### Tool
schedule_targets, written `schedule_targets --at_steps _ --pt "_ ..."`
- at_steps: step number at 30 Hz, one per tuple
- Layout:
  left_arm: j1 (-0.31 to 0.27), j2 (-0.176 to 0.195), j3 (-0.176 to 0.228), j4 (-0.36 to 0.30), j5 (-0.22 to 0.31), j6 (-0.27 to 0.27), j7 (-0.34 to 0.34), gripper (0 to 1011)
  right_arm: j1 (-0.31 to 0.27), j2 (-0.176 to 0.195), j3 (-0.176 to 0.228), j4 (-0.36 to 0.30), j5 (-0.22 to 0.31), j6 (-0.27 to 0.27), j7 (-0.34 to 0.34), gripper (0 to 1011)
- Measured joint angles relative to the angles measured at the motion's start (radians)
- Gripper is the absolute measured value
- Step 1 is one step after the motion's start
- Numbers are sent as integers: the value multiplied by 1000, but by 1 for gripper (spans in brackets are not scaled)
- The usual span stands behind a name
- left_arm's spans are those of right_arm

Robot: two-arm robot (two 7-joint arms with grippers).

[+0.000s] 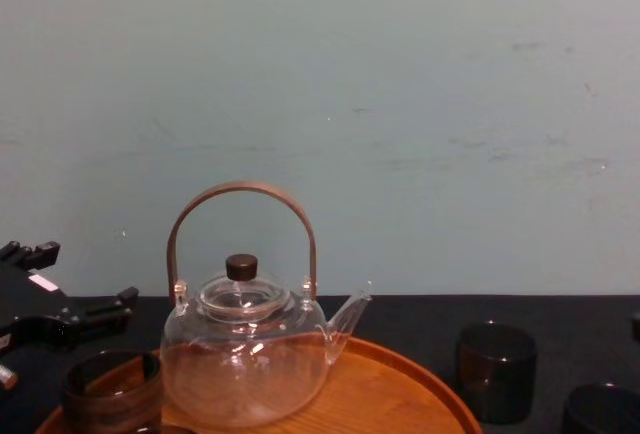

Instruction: Pick up the glass from the table and place it on the tray.

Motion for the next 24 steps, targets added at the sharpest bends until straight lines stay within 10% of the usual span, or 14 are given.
schedule_targets --at_steps 24 --pt "0 0 0 0 0 0 0 1001 -98 -31 23 -54 -4 38 60 1002"
